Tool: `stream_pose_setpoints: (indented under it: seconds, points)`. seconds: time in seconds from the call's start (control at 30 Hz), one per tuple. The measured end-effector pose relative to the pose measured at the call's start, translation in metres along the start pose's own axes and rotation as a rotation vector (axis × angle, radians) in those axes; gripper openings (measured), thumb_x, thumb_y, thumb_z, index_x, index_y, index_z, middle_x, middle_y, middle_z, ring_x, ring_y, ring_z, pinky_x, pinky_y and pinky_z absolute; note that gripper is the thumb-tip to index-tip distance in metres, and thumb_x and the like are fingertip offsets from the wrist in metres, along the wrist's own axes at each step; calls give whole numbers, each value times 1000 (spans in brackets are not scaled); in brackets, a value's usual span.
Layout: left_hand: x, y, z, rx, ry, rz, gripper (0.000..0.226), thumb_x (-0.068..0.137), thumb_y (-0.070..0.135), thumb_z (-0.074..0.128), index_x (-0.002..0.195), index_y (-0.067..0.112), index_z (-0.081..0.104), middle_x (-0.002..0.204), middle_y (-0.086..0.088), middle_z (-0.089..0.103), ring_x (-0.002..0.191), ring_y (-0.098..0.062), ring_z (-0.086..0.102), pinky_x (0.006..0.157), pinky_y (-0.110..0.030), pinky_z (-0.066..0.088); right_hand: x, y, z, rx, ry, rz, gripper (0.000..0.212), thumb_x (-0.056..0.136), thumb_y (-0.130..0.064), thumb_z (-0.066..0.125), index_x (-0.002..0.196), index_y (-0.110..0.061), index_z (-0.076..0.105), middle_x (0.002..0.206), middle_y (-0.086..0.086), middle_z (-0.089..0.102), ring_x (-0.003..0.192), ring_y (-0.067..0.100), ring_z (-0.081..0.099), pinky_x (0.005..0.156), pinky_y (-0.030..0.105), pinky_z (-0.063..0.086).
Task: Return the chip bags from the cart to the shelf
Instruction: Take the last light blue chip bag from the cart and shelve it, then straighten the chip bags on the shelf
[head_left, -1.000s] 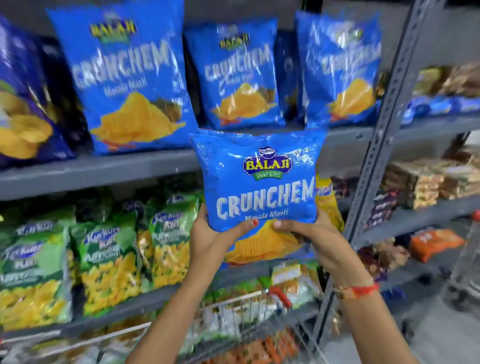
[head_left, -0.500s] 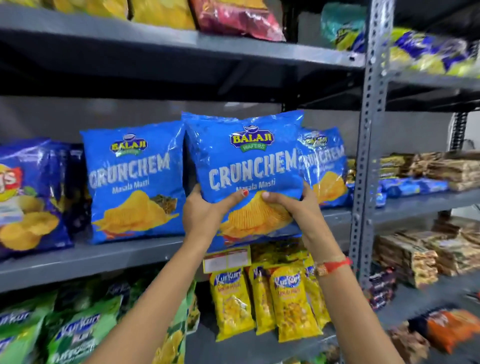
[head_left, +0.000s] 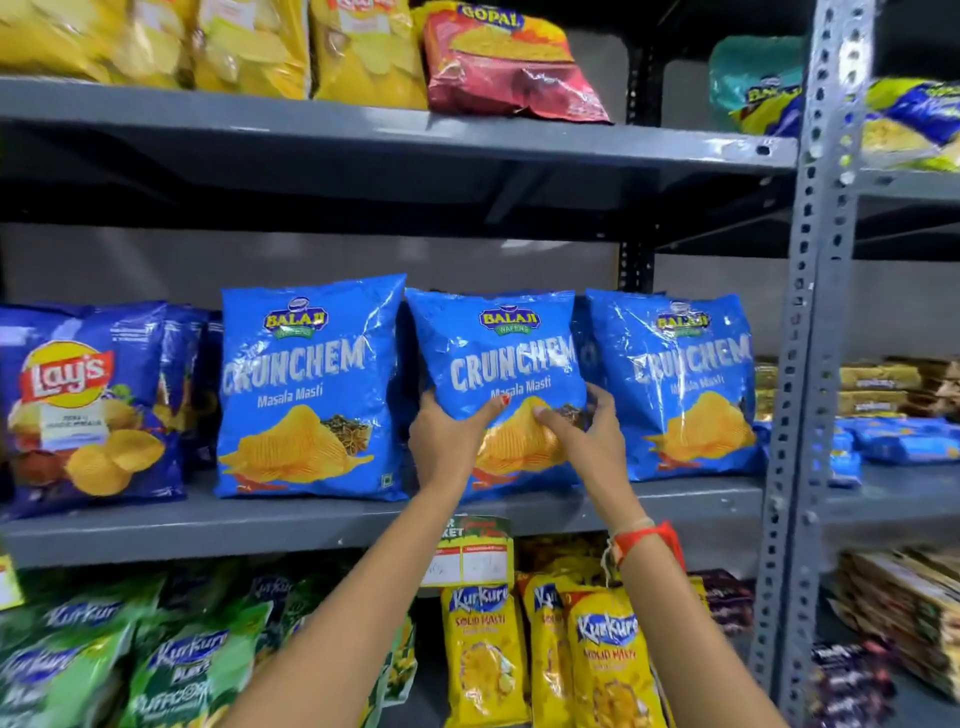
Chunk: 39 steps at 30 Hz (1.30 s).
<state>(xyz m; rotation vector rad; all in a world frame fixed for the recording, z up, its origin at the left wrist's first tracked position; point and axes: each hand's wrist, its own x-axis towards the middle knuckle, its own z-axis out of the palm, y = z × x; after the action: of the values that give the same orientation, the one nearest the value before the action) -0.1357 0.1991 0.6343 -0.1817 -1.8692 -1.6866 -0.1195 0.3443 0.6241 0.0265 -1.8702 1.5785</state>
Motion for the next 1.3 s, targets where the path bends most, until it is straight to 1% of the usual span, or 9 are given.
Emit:
stream_pose_setpoints:
  seconds: [0.13, 0.2, 0.37, 0.57, 0.7, 0.83, 0.9, 1.1, 1.3]
  points:
    - [-10, 4, -3, 44, 35, 109, 98, 67, 45, 74, 143, 15, 20, 150, -6, 33, 138, -21, 32, 110, -39, 33, -14, 3, 7, -131, 96, -121, 76, 75, -27, 74, 138, -12, 35, 137, 10, 47, 124, 25, 45, 98, 29, 40]
    - [-22, 10, -9, 51, 74, 271, 90, 75, 43, 68, 144, 18, 17, 152, -4, 27, 141, -17, 24, 114, -35, 26, -27, -1, 10, -170, 169, -197, 71, 75, -23, 72, 136, -9, 38, 140, 14, 45, 129, 30, 40, 108, 43, 36]
    - [-32, 21, -48, -27, 129, 616, 54, 86, 22, 58, 134, 10, 37, 137, -8, 44, 129, -17, 41, 109, -31, 36, -65, -24, 34, -95, 231, -346, 52, 75, -14, 66, 124, -13, 48, 124, 3, 52, 119, 26, 46, 99, 28, 33]
    - [-8, 9, -140, 60, 206, 713, 40, 86, 15, 52, 124, 8, 46, 126, -4, 47, 119, -19, 46, 104, -35, 39, -103, -56, 110, 26, 86, -405, 46, 75, -15, 64, 119, -15, 51, 114, -5, 52, 114, 21, 51, 102, 42, 43]
    - [17, -10, -221, 140, 317, 589, 38, 87, 17, 52, 124, 9, 47, 124, -3, 50, 118, -18, 47, 103, -35, 39, -127, -70, 180, 104, -54, -375, 45, 73, -16, 62, 117, -14, 53, 116, 8, 59, 113, 24, 55, 98, 41, 46]
    - [34, -35, -292, 147, 408, 320, 55, 82, 32, 53, 132, 12, 42, 126, -11, 51, 114, -25, 47, 100, -39, 38, -146, -78, 246, 195, -194, -300, 47, 73, -11, 61, 118, -14, 52, 113, -1, 56, 107, 16, 52, 97, 45, 47]
    - [41, -47, -320, 143, 380, 190, 60, 85, 30, 58, 137, 12, 35, 137, -6, 44, 120, -18, 43, 101, -32, 37, -151, -80, 275, 180, -260, -272, 49, 76, -8, 65, 122, -12, 49, 115, -3, 53, 109, 16, 50, 99, 46, 46]
    - [75, -73, -365, 150, 168, -51, 76, 84, 27, 62, 144, 12, 18, 154, -8, 25, 140, -24, 28, 113, -38, 29, -148, -78, 339, -110, -453, -210, 82, 80, -17, 66, 146, -3, 20, 150, 18, 34, 138, 30, 34, 113, 38, 29]
    - [93, -88, -371, 171, -1, -134, 69, 85, 18, 62, 142, 9, 25, 147, -15, 36, 132, -29, 41, 100, -35, 38, -153, -73, 357, -202, -371, -215, 65, 85, -13, 58, 143, -11, 28, 134, 17, 55, 125, 35, 50, 99, 43, 43]
